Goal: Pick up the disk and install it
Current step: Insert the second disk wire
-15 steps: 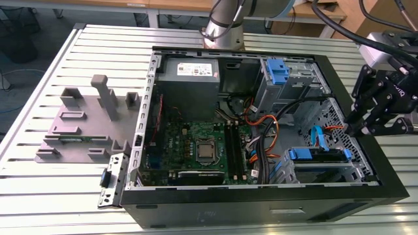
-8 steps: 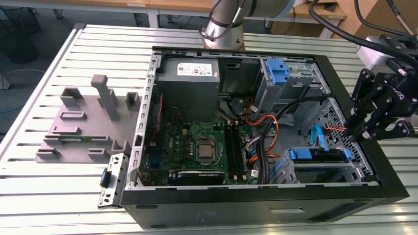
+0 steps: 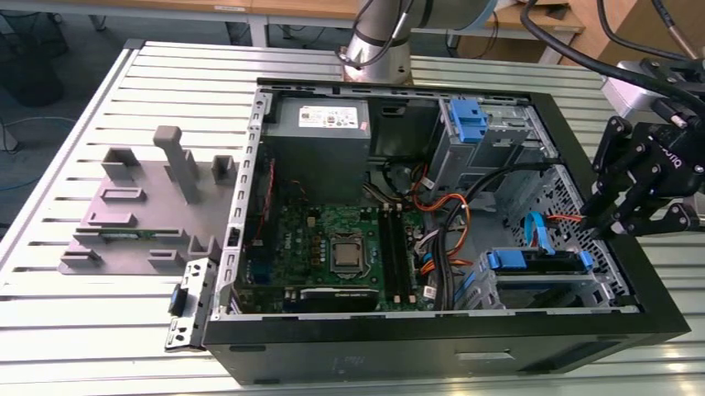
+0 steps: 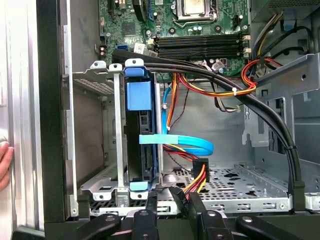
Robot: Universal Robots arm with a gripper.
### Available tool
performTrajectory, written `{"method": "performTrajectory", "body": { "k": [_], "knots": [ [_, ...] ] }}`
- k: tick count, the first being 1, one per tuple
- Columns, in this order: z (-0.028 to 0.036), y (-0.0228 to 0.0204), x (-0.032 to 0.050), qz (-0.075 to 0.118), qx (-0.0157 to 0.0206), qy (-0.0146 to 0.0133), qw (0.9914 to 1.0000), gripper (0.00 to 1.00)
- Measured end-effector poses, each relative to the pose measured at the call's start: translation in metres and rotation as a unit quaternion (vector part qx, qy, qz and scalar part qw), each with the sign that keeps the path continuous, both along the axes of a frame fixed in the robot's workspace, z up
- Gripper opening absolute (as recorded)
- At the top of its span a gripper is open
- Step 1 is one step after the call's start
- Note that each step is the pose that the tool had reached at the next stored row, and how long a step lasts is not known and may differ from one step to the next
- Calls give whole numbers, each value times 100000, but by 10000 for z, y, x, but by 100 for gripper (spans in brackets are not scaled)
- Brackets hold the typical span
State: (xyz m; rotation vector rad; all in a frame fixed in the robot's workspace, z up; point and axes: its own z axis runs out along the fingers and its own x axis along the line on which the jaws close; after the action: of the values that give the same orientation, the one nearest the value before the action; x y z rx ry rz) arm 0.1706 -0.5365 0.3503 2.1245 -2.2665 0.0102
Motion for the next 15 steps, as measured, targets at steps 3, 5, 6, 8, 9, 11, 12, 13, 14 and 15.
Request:
{"method": "performTrajectory", "body": {
  "k": [3,5,6,8,9,11,12,13,14,15],
  "knots": [
    [-1,0,0,55,-7,2,100000,37],
    [-1,0,0,979,-7,2,99995,37],
    [-1,0,0,1626,-6,2,99987,37],
    [0,0,0,2942,-10,2,99957,37],
    [-1,0,0,3570,-5,0,99936,37],
    [0,1,0,4441,-10,1,99901,37],
    [-1,6,0,4672,-6,1,99891,37],
    [1,10,0,4804,-2,2,99885,37],
    [6,14,0,4868,1,-2,99881,37],
    [16,18,-1,4899,9,0,99880,37]
  ]
}}
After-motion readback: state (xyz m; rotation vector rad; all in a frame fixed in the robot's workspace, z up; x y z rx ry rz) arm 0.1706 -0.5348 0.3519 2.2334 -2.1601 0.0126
